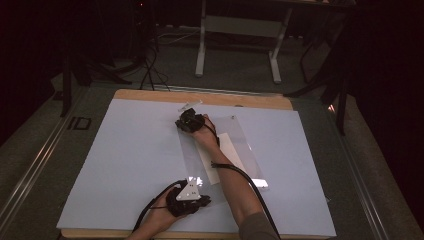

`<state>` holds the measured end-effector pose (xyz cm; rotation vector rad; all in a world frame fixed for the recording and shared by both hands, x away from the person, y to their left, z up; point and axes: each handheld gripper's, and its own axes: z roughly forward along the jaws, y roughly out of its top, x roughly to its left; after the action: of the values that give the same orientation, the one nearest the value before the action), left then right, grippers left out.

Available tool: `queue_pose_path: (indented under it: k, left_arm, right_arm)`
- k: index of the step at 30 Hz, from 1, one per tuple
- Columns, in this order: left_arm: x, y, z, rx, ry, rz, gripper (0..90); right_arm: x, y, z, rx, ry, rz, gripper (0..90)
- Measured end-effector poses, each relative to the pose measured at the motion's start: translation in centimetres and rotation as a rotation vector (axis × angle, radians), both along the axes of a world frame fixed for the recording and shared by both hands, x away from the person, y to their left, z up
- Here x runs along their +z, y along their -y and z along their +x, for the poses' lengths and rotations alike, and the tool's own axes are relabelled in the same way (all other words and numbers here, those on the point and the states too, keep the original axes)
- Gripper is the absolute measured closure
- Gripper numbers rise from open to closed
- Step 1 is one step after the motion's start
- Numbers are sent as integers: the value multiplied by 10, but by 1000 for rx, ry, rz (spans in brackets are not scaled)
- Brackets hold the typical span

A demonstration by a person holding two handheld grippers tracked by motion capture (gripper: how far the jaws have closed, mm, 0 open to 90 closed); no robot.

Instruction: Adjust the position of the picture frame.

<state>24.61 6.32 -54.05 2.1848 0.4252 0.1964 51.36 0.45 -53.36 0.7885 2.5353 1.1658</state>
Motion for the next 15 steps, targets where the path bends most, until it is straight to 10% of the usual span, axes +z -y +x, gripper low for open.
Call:
queue_pose_path:
  k: [8,15]
  left_arm:
    - [15,-24,-7,86,-8,-117,849]
    - [33,-64,-10,177,49,-182,845]
  right_arm:
    - [8,2,-4,-24,90,-57,832]
    - [33,41,4,-89,108,-22,821]
